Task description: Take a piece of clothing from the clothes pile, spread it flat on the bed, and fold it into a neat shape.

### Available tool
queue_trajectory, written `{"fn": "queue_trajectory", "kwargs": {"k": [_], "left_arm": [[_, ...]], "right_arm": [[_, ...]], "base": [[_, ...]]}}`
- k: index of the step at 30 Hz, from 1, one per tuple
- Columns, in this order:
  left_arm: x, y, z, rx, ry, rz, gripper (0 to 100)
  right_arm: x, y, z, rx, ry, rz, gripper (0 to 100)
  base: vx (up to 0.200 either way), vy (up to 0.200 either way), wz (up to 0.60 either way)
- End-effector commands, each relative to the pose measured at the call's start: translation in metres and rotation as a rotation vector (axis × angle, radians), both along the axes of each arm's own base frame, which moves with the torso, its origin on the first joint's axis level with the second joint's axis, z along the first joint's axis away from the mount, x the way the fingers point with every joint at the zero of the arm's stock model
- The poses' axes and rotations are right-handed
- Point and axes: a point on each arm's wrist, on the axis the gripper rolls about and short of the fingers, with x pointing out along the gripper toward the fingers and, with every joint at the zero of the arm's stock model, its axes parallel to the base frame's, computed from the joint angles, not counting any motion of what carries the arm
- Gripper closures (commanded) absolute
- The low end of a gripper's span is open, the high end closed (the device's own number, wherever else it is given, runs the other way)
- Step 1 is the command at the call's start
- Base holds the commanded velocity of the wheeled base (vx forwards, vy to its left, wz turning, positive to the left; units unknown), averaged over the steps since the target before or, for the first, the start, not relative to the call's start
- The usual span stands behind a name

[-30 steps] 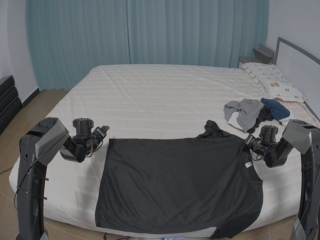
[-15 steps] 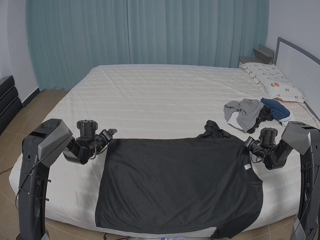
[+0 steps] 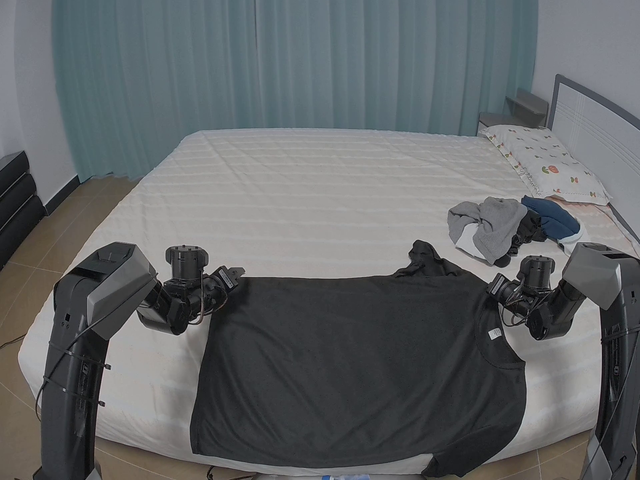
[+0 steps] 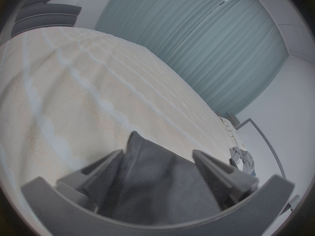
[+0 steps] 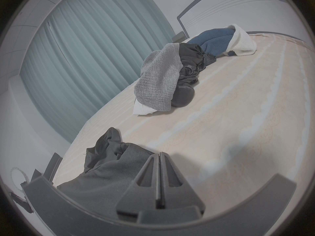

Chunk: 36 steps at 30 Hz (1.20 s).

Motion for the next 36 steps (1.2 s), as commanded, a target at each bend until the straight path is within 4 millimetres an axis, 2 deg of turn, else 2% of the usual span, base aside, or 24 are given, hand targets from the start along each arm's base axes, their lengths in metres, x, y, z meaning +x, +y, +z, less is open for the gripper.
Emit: {"fn": "queue_trajectory", "kwargs": {"k": [1,14,36], "left_arm": [[0.0,-0.001,-0.008,0.001,0.008,-0.001,100],[0.015,0.005,-0.003,0.026,-0.115,0.11,100],[0.026,0.011,-0.002,0.028,-0.2,0.178,100]], "right_arm": [[0.0,0.0,0.0,0.001,-0.001,0.0,100],[0.004,0.0,0.004,0.038,-0.039,-0.019,100],[0.016,0.0,0.02,0.015,-0.16,-0.061,100]], "base": [[0.0,0.0,0.0],[0.0,0.0,0.0],[0.0,0.0,0.0]]}}
